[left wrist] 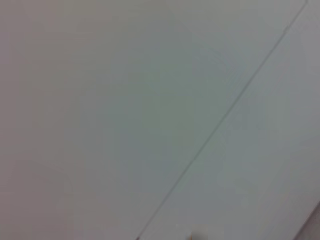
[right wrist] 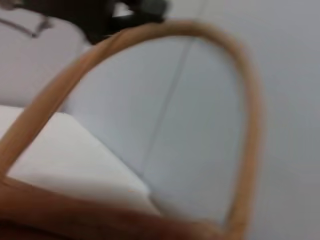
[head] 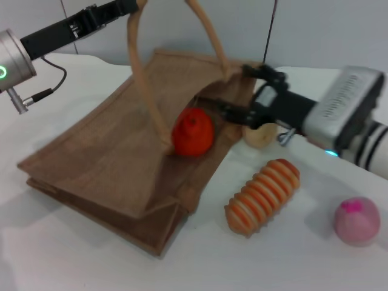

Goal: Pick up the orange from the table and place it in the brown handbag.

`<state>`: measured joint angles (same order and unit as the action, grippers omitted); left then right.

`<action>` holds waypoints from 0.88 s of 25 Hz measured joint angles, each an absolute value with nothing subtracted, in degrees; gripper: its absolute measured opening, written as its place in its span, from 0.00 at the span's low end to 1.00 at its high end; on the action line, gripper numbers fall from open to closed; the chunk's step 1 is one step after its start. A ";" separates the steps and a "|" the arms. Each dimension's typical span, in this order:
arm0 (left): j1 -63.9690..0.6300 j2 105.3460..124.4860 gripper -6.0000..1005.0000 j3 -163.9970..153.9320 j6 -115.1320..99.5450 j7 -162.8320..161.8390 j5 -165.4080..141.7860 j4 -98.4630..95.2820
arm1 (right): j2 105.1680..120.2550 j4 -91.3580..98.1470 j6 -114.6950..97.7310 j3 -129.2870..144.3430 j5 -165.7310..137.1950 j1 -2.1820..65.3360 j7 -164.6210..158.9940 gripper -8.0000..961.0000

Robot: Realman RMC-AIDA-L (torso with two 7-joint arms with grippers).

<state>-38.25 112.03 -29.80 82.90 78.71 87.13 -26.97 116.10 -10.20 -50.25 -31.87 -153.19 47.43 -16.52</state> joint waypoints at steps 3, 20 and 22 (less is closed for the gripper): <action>-37.99 112.00 0.17 -29.79 82.22 80.06 87.09 -26.89 | 116.10 -7.99 -53.15 -35.53 -153.19 45.27 -16.51 0.93; -36.88 116.31 0.63 -28.65 67.07 112.96 96.98 -17.98 | 116.60 -3.55 -63.96 -60.30 -153.02 35.40 -16.17 0.92; -36.66 116.40 0.67 -28.39 66.86 120.09 101.32 -14.66 | 116.69 -3.54 -64.37 -62.91 -152.99 34.53 -16.17 0.92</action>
<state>-36.66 116.40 -28.39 66.86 120.09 101.32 -14.66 116.69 -3.54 -64.37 -62.91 -152.99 34.53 -16.17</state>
